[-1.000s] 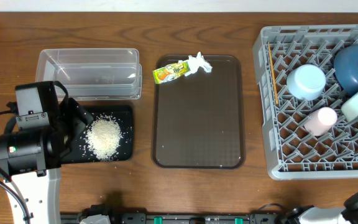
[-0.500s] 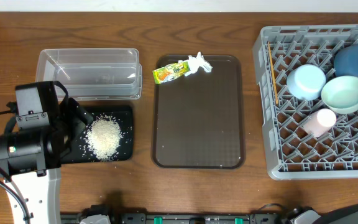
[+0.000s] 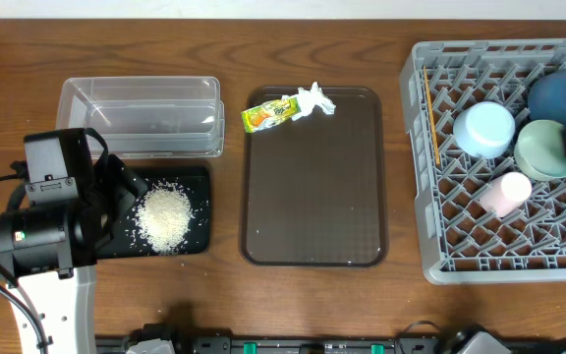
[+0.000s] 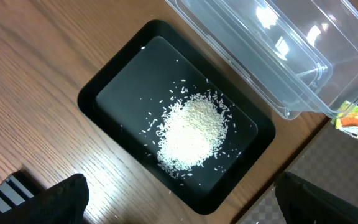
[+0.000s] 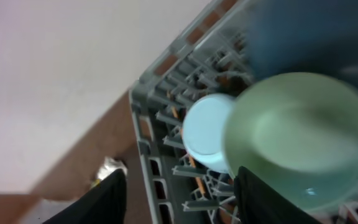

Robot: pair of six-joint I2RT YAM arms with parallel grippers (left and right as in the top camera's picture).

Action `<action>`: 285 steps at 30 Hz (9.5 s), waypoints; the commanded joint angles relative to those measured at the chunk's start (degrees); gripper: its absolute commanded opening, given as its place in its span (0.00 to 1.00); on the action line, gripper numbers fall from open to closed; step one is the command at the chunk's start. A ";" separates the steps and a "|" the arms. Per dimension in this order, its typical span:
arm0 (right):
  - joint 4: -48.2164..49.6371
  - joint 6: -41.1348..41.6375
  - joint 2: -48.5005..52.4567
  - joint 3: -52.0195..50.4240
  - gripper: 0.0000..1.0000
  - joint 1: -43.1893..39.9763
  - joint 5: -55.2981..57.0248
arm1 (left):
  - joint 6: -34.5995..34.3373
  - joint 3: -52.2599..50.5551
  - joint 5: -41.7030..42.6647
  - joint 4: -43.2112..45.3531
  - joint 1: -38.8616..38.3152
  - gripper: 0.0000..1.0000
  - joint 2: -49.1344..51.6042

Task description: Sort waste into correct bins and load items into the dishwasher rack

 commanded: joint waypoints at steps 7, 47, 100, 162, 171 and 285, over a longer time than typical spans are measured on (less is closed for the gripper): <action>-0.70 -1.60 3.04 0.66 0.60 19.71 36.63 | -0.28 0.70 -0.50 -0.20 0.20 0.97 -0.04; -1.90 0.63 -1.18 1.05 0.01 9.73 23.08 | -0.28 0.70 -0.50 -0.20 0.20 0.97 -0.04; -10.43 2.99 7.32 0.66 0.12 -22.58 -7.56 | -0.26 0.70 -0.48 -0.20 0.20 0.97 -0.04; -6.21 2.32 -4.17 1.11 0.01 4.44 21.88 | -0.26 0.70 -0.50 -0.20 0.20 0.97 -0.04; 3.85 -4.04 3.89 -2.10 0.01 -7.30 -9.35 | -0.26 0.70 -0.50 -0.20 0.20 0.97 -0.04; -17.75 6.54 0.15 -3.48 0.01 -5.84 19.30 | -0.26 0.70 -0.50 -0.17 0.20 0.97 -0.02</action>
